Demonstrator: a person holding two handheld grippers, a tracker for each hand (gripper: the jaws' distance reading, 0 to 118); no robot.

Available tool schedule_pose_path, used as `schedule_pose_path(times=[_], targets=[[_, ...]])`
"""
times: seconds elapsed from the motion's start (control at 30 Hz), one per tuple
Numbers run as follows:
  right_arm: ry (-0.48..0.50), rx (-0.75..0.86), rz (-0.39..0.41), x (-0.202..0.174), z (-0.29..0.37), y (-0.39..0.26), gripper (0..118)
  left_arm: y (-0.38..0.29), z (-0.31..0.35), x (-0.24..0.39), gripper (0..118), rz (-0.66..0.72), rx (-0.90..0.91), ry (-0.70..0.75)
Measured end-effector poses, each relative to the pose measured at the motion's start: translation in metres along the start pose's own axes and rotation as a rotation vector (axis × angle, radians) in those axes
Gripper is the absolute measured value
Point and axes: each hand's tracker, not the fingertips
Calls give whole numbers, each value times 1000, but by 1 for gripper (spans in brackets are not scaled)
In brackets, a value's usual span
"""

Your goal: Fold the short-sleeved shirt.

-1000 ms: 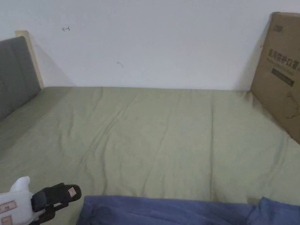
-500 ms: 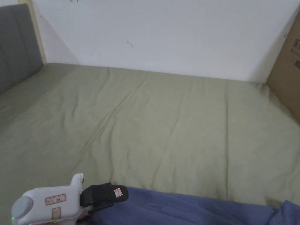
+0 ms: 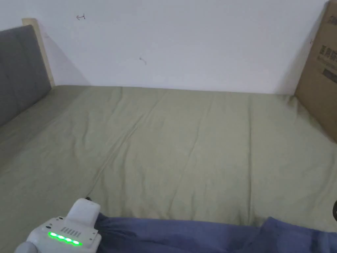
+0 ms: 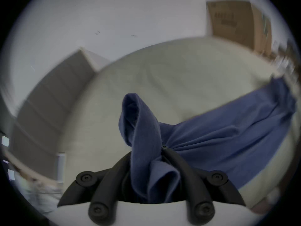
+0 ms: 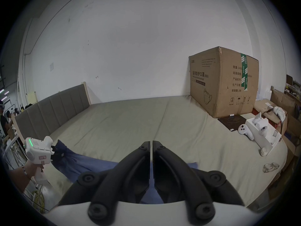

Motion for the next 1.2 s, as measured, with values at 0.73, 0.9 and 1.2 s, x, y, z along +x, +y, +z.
schedule_pose_path(times=[0.73,0.9,1.2], targets=[[-23,-22,-84,51,42,-17,3,78,61,100,4,320,73,-723],[-15,-40,-99,54,32,-21,3,75,40,139,5,234,-8,-829],[-26,-85,-70,57,25,-30,3,80,23,226,4,171,-103,-969]])
